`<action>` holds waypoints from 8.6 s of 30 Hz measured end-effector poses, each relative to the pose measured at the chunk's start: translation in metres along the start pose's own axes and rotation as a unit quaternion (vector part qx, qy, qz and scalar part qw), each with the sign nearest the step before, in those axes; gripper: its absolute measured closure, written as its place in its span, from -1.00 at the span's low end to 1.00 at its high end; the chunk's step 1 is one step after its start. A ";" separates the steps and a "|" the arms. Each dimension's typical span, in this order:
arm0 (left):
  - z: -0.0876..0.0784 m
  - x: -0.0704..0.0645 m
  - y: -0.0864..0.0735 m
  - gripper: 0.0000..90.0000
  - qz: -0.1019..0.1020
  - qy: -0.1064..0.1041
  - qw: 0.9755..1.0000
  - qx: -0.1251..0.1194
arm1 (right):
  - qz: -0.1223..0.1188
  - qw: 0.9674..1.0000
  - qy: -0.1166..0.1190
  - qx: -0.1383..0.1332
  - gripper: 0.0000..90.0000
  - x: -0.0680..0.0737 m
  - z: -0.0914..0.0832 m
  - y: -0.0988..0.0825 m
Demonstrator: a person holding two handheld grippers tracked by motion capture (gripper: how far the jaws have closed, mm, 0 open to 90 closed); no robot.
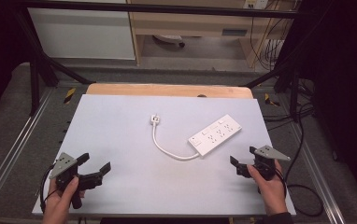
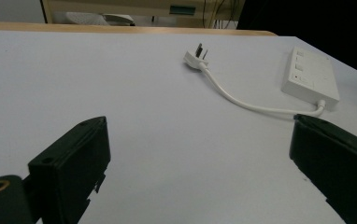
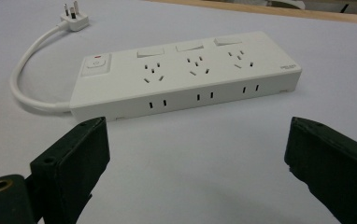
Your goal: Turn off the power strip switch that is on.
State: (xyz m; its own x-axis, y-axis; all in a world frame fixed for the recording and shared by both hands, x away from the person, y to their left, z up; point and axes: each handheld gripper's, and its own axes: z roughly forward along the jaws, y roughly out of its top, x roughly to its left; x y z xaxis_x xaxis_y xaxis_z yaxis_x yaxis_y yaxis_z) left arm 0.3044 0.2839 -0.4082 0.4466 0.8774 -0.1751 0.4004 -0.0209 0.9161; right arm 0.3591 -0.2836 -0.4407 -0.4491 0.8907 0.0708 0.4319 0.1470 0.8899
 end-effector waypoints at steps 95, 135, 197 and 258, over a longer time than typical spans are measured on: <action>0.001 -0.004 -0.001 -0.88 0.008 -0.002 1.000 0.010 | -0.048 0.997 -0.034 -0.041 -0.03 0.013 0.065 0.105; 0.000 -0.005 -0.001 -0.88 0.017 -0.004 1.000 0.010 | -0.051 0.999 -0.012 -0.006 1.00 -0.005 0.107 0.115; 0.000 -0.006 -0.001 -0.89 0.024 -0.003 1.000 0.009 | -0.050 0.997 -0.016 0.065 1.00 -0.004 0.141 0.089; 0.000 -0.006 -0.001 -0.88 0.025 -0.002 1.000 0.010 | -0.039 0.997 -0.013 0.070 1.00 -0.006 0.144 0.074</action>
State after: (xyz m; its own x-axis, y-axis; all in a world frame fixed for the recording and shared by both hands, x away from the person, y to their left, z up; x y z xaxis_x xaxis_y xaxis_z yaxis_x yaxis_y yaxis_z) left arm 0.3011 0.2790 -0.4082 0.4697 0.8731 -0.1305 0.3940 -0.0750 0.9161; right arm 0.5061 -0.2157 -0.4400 -0.4663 0.8846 -0.0093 0.5027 0.2736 0.8200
